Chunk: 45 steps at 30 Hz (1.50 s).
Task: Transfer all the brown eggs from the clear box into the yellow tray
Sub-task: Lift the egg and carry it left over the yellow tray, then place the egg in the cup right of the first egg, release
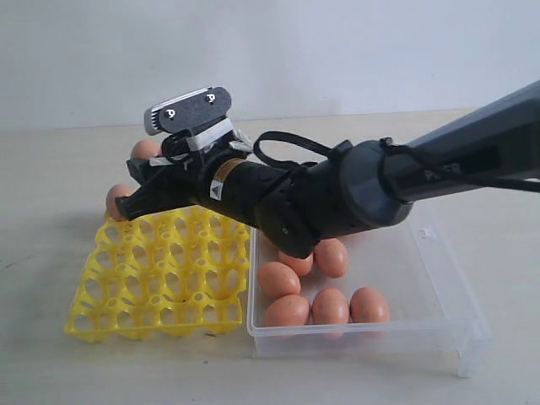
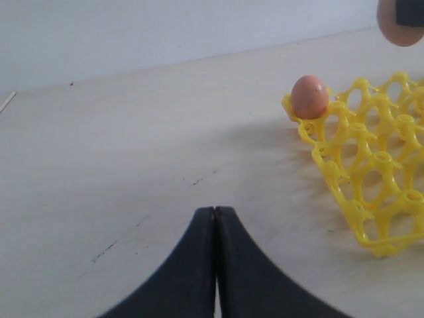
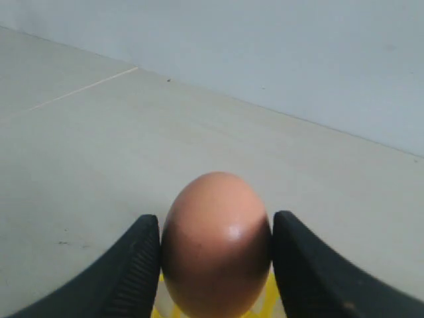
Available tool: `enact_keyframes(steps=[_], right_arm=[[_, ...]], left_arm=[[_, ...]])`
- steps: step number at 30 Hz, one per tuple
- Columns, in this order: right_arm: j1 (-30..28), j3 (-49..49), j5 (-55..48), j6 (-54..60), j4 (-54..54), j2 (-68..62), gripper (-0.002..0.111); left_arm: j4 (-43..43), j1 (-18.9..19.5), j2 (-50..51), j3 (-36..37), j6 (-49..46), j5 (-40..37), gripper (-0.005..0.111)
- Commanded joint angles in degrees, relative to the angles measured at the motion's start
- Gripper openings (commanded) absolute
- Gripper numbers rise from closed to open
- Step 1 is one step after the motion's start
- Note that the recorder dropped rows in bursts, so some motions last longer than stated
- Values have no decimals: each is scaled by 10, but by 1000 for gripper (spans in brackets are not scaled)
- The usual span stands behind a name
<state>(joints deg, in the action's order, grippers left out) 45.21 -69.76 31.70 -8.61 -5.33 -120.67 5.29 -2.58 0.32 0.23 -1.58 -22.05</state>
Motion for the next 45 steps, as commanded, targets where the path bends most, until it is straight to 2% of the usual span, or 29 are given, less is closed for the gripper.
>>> enact_keyframes(steps=[1,8,45], right_arm=[[1,-52,20,-22,-37,-37,0],[1,-93,20,-20,-37,-83,0],[-16,-119,-8,15,3,-135,2]], left_arm=[[-2,-3,-3,-2,3,4,0],[-2,-3,-3,-2,3,4,0],[-2,-3,-3,-2,3,4,0]])
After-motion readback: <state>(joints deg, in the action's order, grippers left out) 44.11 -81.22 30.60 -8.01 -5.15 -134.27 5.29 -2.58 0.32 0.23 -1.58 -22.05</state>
